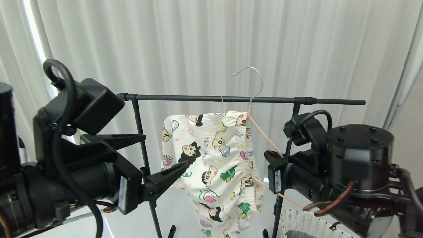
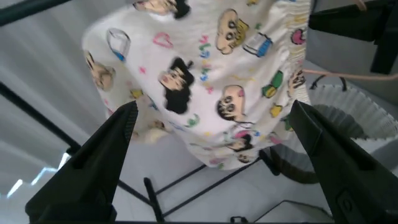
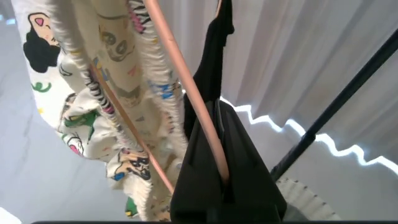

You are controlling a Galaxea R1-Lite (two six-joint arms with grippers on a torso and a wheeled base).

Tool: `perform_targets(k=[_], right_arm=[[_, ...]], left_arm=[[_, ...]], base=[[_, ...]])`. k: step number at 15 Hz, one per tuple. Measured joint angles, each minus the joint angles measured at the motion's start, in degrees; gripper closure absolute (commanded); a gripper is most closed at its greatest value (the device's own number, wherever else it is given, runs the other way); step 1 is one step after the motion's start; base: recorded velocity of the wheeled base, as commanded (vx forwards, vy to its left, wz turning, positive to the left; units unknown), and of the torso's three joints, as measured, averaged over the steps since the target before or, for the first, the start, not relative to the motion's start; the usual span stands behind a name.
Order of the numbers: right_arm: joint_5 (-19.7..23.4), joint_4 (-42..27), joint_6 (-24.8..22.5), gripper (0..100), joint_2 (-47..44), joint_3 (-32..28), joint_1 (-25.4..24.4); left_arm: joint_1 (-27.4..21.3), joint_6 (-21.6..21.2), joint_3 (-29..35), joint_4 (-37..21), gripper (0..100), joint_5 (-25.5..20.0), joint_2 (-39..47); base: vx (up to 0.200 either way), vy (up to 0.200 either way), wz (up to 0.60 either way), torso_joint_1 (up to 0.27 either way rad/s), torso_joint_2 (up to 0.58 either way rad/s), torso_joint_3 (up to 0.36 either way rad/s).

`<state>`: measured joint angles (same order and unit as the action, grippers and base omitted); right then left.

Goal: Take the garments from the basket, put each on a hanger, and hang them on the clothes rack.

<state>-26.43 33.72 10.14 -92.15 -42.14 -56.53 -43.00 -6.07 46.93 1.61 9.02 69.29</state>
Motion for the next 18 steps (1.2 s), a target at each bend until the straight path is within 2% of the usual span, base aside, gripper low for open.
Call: perform_targets(k=[2,4,7,9,14,18], right_arm=[[4.9,2.6,-5.8,100,4.5,6.6,-0.3],[7.9,3.3,-9.8,100,8.2,10.8,-1.4],[8.3,3.4,-11.4,100,11.8,14.1,-6.0],[8.3,3.4,-12.3,100,13.4,15.7,-8.7],[8.1,3.4,-13.5,100,15.8,17.5,-13.3],[8.2,3.5,-14.5,100,16.2,17.7,-15.1]], left_arm=[[7.6,-7.1,-0.9,0.0,0,-13.6,-2.1],[11.5,-11.6,-1.6,0.0,0,-22.8,-3.2],[11.0,-15.7,-3.6,0.0,0,-32.0,-3.7],[8.0,-16.0,-4.6,0.0,0,-34.3,-3.7],[0.1,-16.1,-6.5,0.0,0,-35.0,-1.3],[-1.1,-15.7,-6.8,1.4,0,-34.9,2.6]], base=[[0.0,0.0,0.0,0.0,0.0,0.0],[0.0,0.0,0.0,0.0,0.0,0.0],[0.0,0.0,0.0,0.0,0.0,0.0],[0.0,0.0,0.0,0.0,0.0,0.0],[0.0,0.0,0.0,0.0,0.0,0.0],[0.0,0.0,0.0,0.0,0.0,0.0]])
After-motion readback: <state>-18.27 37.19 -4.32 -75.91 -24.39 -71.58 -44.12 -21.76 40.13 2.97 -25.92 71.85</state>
